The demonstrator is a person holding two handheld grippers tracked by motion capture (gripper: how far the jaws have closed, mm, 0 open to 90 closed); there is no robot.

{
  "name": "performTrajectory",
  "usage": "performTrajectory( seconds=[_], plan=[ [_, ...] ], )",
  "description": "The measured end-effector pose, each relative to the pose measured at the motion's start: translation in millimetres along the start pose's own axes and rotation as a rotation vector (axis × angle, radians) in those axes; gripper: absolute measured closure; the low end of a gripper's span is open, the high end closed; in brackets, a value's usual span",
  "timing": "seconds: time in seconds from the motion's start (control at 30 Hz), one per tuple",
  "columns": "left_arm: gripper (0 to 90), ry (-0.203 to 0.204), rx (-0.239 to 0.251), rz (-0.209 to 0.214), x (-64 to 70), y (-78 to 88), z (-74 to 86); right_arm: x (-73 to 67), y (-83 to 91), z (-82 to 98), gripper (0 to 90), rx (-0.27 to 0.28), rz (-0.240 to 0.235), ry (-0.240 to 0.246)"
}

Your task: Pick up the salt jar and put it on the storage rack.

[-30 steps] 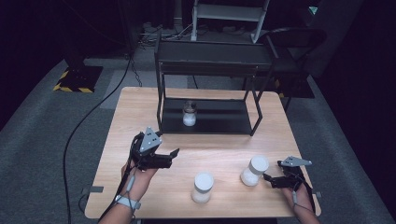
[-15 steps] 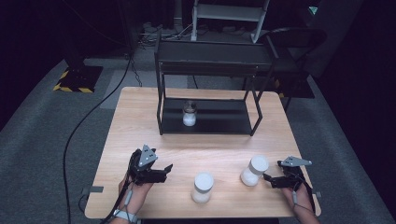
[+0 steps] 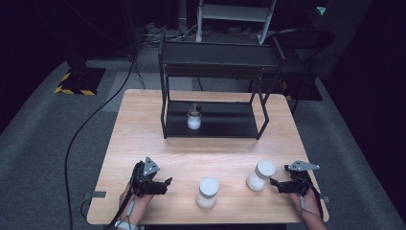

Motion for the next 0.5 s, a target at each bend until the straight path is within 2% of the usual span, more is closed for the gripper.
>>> performTrajectory(
  seconds=[0.47,0.5],
  plan=[
    [12.1,0.062,-0.094,0.003,-8.1,-16.0,10.1,0.0,0.0,0.0,6.5,0.0,0.0,0.0],
    [11.0,0.063,-0.085,0.001,-7.9,-16.9,12.4,0.0,0.0,0.0,6.4,0.0,0.0,0.0]
  ],
)
Point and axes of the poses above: each handheld gripper's, and its own axes: y roughly backward along the jaws, z roughly out of its underside, x roughly to its right, the point moved 4 cm from there along -y, roughly forward along the jaws, and after that the axes turned 2 degrees about -x, right-handed, at the moved point
